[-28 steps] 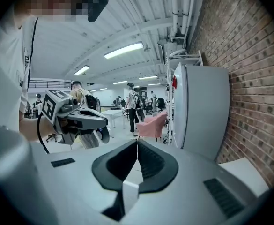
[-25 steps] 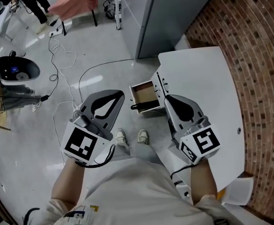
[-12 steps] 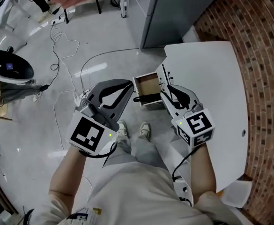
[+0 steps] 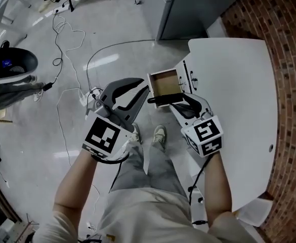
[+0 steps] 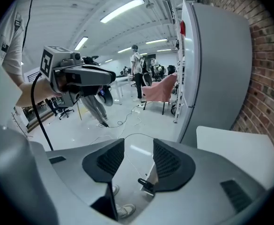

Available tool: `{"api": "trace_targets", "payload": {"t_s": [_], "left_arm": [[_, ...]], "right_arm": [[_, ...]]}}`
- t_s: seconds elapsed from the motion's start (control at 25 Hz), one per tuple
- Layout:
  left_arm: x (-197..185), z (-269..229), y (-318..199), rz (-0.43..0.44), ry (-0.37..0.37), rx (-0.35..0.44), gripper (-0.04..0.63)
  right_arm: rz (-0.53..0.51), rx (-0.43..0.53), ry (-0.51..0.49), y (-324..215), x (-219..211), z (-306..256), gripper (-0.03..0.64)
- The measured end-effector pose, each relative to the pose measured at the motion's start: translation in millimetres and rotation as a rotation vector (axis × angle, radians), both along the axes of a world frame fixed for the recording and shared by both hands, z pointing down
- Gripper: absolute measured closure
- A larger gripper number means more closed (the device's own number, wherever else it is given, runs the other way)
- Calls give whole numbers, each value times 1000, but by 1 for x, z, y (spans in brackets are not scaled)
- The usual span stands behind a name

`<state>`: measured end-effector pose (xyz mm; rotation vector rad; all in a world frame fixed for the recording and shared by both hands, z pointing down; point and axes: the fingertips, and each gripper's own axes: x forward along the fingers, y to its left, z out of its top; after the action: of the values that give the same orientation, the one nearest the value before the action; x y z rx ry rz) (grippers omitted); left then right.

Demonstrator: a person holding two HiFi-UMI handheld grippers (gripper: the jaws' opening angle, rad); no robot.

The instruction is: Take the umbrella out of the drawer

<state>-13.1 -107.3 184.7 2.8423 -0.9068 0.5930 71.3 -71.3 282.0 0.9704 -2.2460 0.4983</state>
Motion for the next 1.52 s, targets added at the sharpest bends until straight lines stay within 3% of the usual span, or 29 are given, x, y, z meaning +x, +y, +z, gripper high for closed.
{"api": "trace_targets", "payload": {"t_s": [0.08,0.24,0.4,0.72,0.92,1.16,1.52], "left_arm": [[3,24,-6,14,-21,-23,529],[7,64,-20,6,-16,-56,529],[16,107,-27,28,-36,-88,505],[37,227,-32,124,-118,-151,500],[43,316,-15,223,-211,-204,500],[47,407,-11,240,-241,-302,500],[53,545,20,345,-379,-372,500]], "right_arm": [[8,-1,30,-5,1,22,430],[20,56,122,-15,7,60,428],[22,5,122,-13,11,107,423],[-37,-54,237,-11,24,217,416],[-55,-121,264,0,26,282,410],[-95,-191,315,9,35,366,410],[-135,-260,395,9,41,483,400]]}}
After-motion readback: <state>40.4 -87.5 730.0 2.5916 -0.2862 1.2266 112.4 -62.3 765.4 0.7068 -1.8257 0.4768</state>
